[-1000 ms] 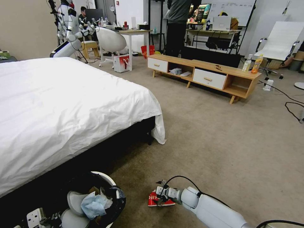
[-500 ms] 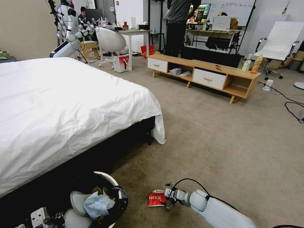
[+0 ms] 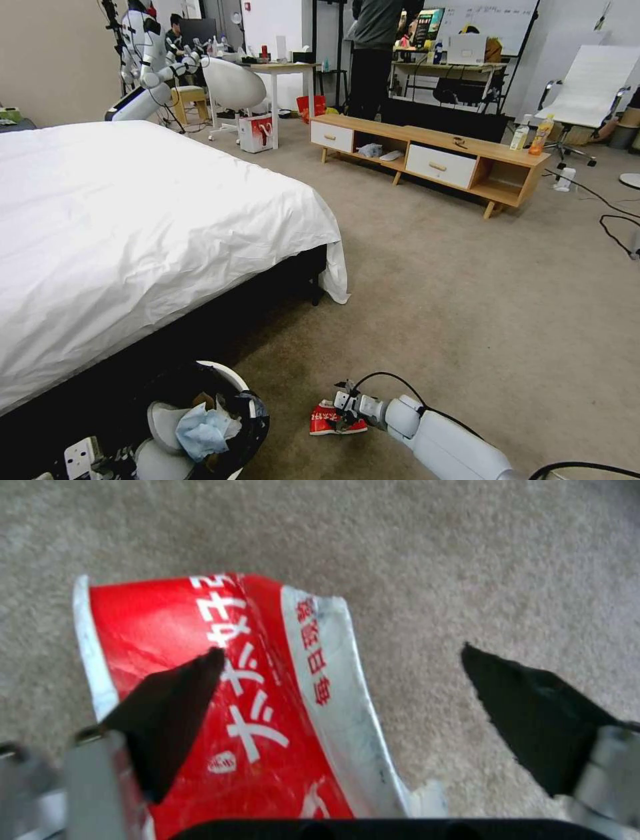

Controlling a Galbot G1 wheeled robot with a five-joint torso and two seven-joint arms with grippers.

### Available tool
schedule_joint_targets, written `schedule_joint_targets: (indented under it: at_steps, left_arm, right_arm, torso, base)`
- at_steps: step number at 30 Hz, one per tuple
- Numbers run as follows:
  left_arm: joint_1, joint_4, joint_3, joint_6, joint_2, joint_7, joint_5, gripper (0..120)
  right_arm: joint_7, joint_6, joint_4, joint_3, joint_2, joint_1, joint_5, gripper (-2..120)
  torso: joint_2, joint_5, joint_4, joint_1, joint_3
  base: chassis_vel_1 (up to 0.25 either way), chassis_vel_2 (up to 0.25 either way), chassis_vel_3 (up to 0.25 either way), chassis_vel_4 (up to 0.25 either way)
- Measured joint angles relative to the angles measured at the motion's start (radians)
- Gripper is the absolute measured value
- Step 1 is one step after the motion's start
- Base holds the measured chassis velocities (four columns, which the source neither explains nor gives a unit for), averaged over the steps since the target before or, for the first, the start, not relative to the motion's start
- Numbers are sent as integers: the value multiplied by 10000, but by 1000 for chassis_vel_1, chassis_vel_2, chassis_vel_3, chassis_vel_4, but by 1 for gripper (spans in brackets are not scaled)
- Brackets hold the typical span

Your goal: Pick up the trash bin and place the garbage on the floor into it.

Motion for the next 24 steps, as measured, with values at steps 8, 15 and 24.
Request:
schedule_joint_targets:
  at_steps: [8,15,24]
  left_arm:
    - [-51,12,21,-8,-29,1,4,1]
    - [-84,15,91,-9,-41,1,56,1]
    - [-99,17,124,6,-44,2,72,1]
  right_arm:
    - [-110,160,24,11,-57,-89,28,62]
    - [-255,160,218,101,-265,-198,70,36]
    - [-399,153,250,168,-372,-201,111,9]
  torso:
    - [0,1,1,0,1]
    - [0,0,0,0,1]
    - [0,0,0,0,1]
  base:
    - [0,0,0,0]
    - [0,0,0,0]
    - [0,0,0,0]
